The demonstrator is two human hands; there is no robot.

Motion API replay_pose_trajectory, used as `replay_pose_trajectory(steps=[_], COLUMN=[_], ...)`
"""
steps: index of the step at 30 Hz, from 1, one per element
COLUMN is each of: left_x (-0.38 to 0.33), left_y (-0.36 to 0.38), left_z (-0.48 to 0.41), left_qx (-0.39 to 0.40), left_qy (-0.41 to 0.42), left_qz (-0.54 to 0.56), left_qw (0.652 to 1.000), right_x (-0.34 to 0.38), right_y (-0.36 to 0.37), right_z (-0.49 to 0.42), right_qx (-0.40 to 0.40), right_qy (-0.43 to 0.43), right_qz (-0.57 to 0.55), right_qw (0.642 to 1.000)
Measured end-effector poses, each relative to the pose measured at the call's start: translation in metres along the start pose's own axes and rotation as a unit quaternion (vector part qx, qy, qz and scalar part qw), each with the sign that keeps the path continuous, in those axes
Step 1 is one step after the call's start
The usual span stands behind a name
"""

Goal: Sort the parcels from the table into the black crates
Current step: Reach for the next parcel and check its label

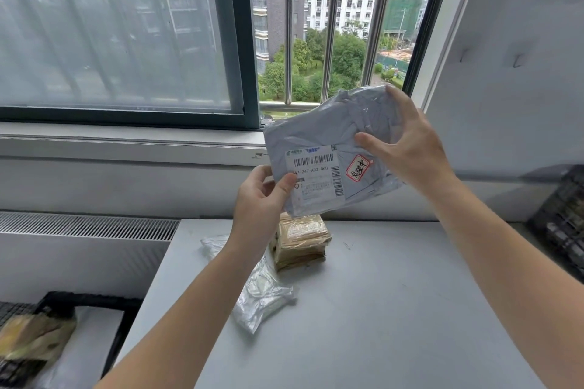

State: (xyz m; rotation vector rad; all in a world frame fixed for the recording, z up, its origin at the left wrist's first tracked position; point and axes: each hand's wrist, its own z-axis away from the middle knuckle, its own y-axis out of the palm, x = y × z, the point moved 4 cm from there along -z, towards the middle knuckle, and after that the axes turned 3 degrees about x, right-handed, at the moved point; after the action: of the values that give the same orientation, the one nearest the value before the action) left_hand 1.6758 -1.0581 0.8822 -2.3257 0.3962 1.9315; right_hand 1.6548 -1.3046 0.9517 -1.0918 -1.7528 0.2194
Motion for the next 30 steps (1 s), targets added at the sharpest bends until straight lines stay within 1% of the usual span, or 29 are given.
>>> replay_pose_trajectory(steps=[13,16,19,22,25,30], left_x=[0.0,0.003,0.014,0.029,0.037,0.032], left_y=[-0.003,-0.004,0.002,0.025,0.06,0.136], left_z=[-0.002,-0.003,-0.008,-0.01,-0.008,0.005], left_qx=[0.01,0.021,0.025,0.035,0.063,0.113], left_qy=[-0.006,-0.007,-0.015,-0.032,-0.032,-0.001], left_qz=[0.015,0.024,0.026,0.028,0.022,-0.022], left_qw=[1.0,0.999,0.999,0.998,0.997,0.993], right_x=[0.005,0.003,-0.006,-0.025,-0.048,-0.085], right_y=[-0.001,-0.001,-0.002,-0.015,-0.045,-0.115], right_z=[0.003,0.006,0.014,0.026,0.045,0.077], right_qx=[-0.014,-0.018,-0.017,-0.009,-0.009,-0.044], right_qy=[0.001,0.013,0.022,0.051,0.078,0.105], right_qz=[0.019,0.037,0.082,0.122,0.147,0.148], right_qw=[1.0,0.999,0.996,0.991,0.986,0.982])
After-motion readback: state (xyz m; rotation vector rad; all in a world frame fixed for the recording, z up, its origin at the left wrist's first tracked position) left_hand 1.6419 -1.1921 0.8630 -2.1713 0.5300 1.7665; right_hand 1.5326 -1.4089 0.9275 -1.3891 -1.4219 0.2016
